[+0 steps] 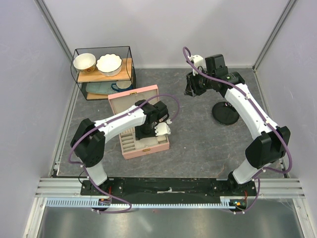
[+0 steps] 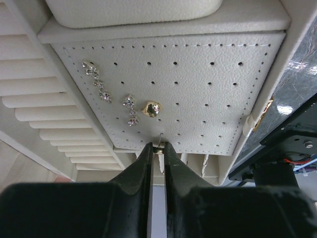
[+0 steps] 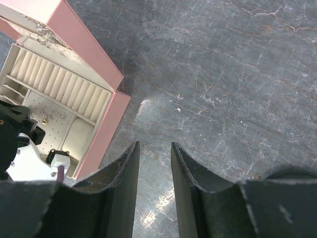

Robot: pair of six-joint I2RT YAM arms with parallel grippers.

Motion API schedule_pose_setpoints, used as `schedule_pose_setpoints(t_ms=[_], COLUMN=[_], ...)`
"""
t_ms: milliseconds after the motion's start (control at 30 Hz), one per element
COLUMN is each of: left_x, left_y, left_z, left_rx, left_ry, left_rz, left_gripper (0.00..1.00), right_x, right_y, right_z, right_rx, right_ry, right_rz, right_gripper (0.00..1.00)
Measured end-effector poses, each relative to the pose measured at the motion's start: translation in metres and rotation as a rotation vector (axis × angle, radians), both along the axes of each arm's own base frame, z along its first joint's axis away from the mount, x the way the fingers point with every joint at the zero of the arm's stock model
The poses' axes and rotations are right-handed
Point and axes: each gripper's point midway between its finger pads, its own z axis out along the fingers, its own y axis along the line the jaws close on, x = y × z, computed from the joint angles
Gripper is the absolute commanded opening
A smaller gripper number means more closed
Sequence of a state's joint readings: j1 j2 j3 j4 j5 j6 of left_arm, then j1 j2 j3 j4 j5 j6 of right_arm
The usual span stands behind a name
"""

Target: Organize the mixed jewelry

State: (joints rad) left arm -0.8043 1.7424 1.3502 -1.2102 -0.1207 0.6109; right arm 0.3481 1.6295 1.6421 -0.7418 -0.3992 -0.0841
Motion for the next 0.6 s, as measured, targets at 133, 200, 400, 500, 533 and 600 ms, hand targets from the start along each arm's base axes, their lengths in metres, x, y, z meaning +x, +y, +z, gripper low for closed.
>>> schedule_pose_setpoints(t_ms=[133,200,400,500,533,600], left_x=[0.0000,-0.0001,-0.0002,-0.0001,0.0000,0.0001], left_y=[-0.0001,-0.0002,-0.0012,-0.0021,-0.0023,-0.0028], left_z=[-0.0002,-0.0011,-0.0017,-0.0014,-0.0014,-0.0014], left_rx=[0.001,0.004,0.027,0.036,0.039,0.046], left_ry=[0.001,0.004,0.012,0.016,0.019,0.023], left_rz=[-0.001,-0.002,-0.011,-0.015,-0.015,-0.017], left_gripper=[0.01,0.02,0.02,0.02,0.01,0.02], right_x=[0.0000,0.0000,-0.0001,-0.0011,-0.0014,-0.0024], right_y=[0.0001,-0.0001,0.0001,-0.0003,-0.0007,-0.0009], right_z=[0.0000,0.0000,0.0000,-0.0008,-0.0011,-0.0017], right_rx=[0.000,0.000,0.000,0.000,-0.001,-0.002], right_ry=[0.000,0.000,0.000,0.001,0.002,0.003], right_rz=[0.000,0.000,0.001,0.001,0.000,0.000], right_gripper=[0.39,0.40,0.40,0.40,0.40,0.39])
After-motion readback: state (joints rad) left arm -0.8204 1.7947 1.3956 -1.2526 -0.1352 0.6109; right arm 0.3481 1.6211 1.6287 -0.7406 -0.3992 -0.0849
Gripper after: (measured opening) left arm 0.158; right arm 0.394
